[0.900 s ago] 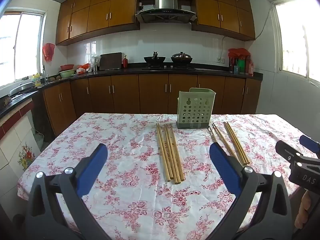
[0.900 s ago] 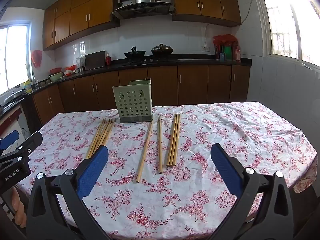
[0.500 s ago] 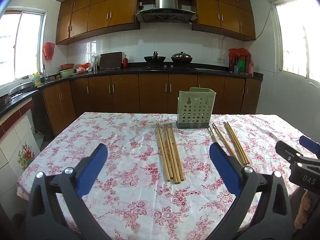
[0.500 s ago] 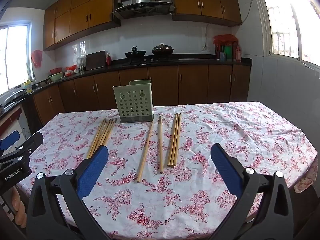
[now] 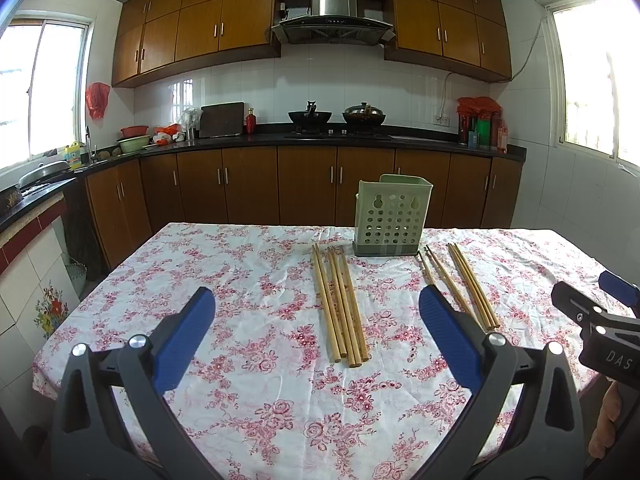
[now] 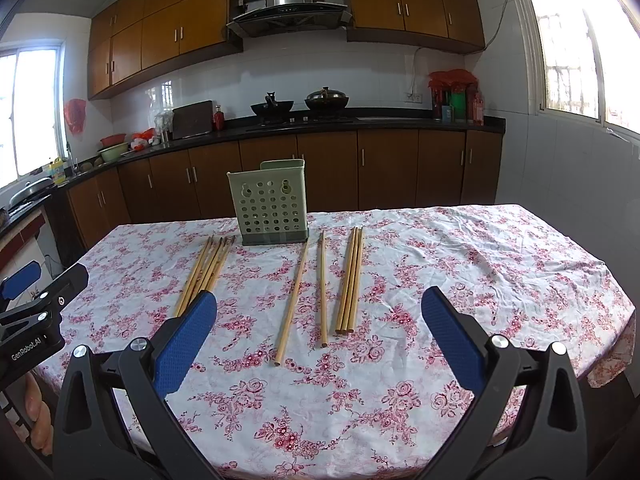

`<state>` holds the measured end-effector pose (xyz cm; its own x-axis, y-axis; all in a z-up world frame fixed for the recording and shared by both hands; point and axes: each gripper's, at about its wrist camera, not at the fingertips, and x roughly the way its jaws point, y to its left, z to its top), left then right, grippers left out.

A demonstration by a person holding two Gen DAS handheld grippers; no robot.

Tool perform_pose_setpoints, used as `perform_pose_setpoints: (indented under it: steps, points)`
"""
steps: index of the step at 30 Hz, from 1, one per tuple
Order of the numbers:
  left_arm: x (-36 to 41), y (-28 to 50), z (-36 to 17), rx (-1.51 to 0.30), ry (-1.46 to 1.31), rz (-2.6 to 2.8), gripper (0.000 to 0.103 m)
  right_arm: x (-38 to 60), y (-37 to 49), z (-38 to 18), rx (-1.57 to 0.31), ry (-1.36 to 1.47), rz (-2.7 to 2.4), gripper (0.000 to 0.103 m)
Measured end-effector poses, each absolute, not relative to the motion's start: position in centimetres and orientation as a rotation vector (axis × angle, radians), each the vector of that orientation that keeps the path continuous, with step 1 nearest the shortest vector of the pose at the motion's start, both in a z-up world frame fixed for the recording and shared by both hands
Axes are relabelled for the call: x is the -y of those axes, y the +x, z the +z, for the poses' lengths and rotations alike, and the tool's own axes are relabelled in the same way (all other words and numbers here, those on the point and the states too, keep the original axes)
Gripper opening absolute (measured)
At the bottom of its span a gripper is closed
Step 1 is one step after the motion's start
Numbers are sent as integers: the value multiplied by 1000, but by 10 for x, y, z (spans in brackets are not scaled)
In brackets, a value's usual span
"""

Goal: Organize utensils

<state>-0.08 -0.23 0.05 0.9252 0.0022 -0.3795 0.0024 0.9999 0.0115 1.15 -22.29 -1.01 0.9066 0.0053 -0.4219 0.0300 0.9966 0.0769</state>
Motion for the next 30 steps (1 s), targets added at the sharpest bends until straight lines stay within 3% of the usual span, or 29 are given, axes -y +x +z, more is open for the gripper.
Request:
perform_pose_setpoints:
  steps: [30]
  points:
    - [-1,1,0,-392,4,-2,99,223,12,-11,-439,82,-13,101]
